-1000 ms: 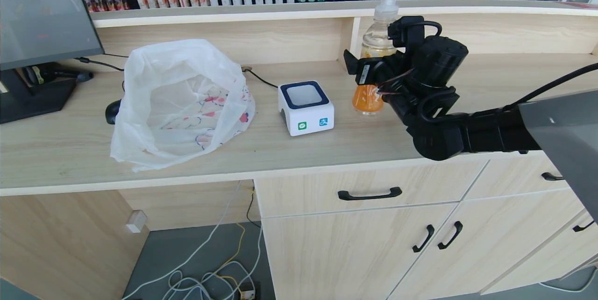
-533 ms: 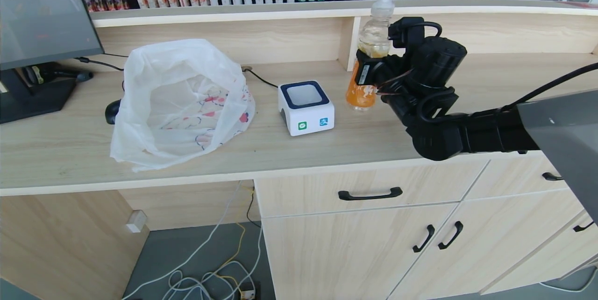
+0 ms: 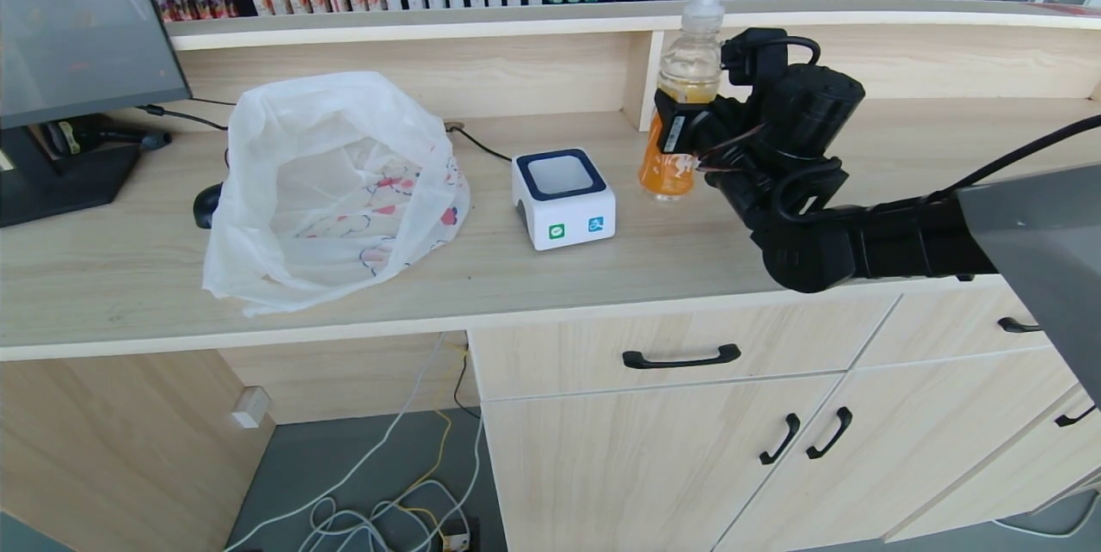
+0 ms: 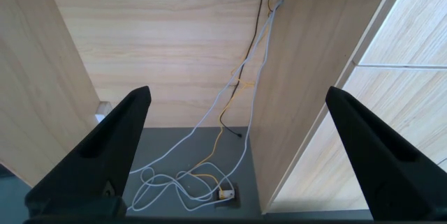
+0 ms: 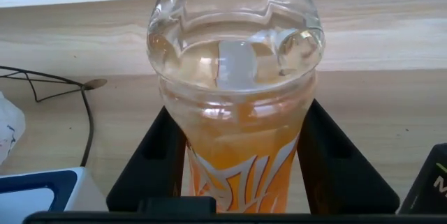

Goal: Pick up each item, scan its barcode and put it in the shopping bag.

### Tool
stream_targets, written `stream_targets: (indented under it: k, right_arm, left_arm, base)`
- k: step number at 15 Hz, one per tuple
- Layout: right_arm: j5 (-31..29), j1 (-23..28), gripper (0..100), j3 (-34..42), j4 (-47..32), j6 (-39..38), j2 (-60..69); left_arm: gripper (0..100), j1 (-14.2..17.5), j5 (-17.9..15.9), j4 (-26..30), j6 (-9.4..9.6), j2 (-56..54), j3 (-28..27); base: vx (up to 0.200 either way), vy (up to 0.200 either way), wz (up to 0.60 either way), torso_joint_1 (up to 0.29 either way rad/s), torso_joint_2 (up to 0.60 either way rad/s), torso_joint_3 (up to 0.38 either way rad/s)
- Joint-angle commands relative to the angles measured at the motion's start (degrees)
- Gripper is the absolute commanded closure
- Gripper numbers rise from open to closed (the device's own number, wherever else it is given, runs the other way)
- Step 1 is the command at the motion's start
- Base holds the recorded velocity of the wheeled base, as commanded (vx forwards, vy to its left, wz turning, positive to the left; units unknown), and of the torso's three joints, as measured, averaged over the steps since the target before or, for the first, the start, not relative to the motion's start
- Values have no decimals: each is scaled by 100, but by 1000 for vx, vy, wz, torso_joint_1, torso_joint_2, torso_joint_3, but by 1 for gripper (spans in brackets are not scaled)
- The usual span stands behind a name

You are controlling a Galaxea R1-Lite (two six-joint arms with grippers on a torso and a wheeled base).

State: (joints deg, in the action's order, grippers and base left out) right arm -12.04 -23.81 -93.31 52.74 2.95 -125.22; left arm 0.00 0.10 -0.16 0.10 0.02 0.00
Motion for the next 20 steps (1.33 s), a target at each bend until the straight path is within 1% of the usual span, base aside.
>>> stream_targets:
  k: [1, 3, 10, 12, 14, 17, 18, 20]
  right_arm:
    - [0, -1, 100, 14, 26, 4, 68]
    - [-8, -1, 100, 93, 53, -137, 86]
    - [0, -27, 100, 67, -27, -154, 358]
    - [9, -63, 100, 225, -185, -163, 595]
    - [0, -150, 100, 709, -211, -313, 921]
    - [-8, -186, 100, 1500, -202, -339, 1422]
    - [-8, -177, 100, 1851, -150, -374, 1518]
    - [-44, -177, 100, 2071, 26, -374, 1527]
  left_arm:
    - [0, 0, -1, -2, 8, -2, 0]
    - [0, 0, -1, -2, -1, -2, 0]
    - [0, 0, -1, -2, -1, -2, 0]
    - [0, 0, -1, -2, -1, -2, 0]
    - [0, 0, -1, -2, -1, -2, 0]
    - [0, 0, -1, -2, -1, -2, 0]
    - [0, 0, -1, -2, -1, -2, 0]
    - [0, 0, -1, -2, -1, -2, 0]
  base:
    - [0, 0, 0, 0, 0, 0]
    - [0, 0, 0, 0, 0, 0]
    - [0, 0, 0, 0, 0, 0]
    - [0, 0, 0, 0, 0, 0]
    - [0, 0, 0, 0, 0, 0]
    - [0, 0, 0, 0, 0, 0]
    - [0, 0, 0, 0, 0, 0]
    - [0, 0, 0, 0, 0, 0]
